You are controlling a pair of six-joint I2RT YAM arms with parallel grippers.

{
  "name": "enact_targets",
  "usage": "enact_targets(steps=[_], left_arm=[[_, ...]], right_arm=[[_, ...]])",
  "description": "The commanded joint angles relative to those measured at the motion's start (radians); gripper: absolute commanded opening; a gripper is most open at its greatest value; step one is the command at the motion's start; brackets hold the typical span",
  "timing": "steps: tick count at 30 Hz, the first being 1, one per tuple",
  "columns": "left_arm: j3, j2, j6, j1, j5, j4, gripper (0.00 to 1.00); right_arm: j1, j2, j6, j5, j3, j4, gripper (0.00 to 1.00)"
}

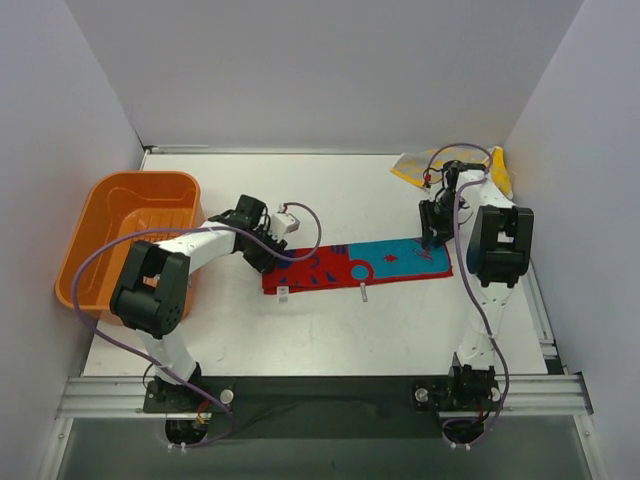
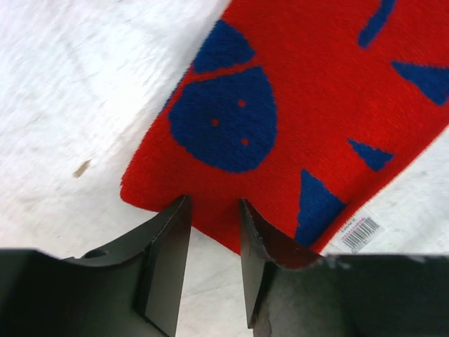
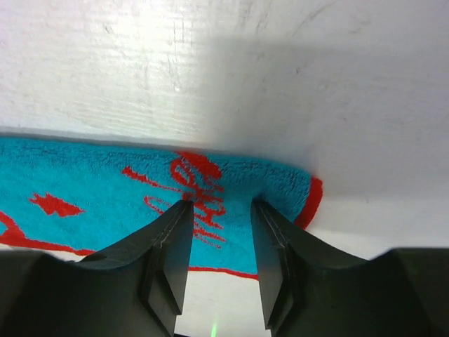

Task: Roll the towels
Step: Fold the towel

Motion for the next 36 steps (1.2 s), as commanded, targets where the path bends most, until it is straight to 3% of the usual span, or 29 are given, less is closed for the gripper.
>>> enact_targets(steps=[1,5,10,27,31,32,35,36], left_arm=[[0.012,-0.055,0.008,-0.031,-0.010,-0.004,0.44],[0.005,-0.121,-0.001,-0.031,-0.037,-0.013,0.54],[-0.014,-0.173,0.000,-0.031,-0.036,-0.016,0.57],[-0.009,-0.181,-0.032,-0.031,-0.068,-0.042,0.61],[-0.011,-0.184,-0.023,-0.031,-0.072,-0.042,0.61],[-0.011,-0.184,-0.021,-0.031,-0.072,-0.041,0.61],[-0.006,-0.180,-0.015,-0.031,-0.075,-0.042,0.61],[0.000,-0.178,-0.018,-0.031,-0.079,-0.042,0.61]], right_arm=[[-0.011,-0.091,-0.026,0.030,-0.031,-0.051,0.39],[-0.049,-0.193,-0.014,0.027,-0.132,-0.049,0.51],[-0.091,-0.221,-0.011,0.030,-0.180,-0.041,0.51],[-0.058,-0.061,-0.014,0.127,-0.160,0.014,0.46],[-0.058,-0.059,-0.015,0.121,-0.177,0.011,0.32],[-0.061,-0.067,-0.020,0.115,-0.188,0.011,0.21],[-0.071,-0.096,-0.034,0.099,-0.206,0.011,0.00],[-0.075,-0.108,-0.040,0.095,-0.215,0.011,0.00]])
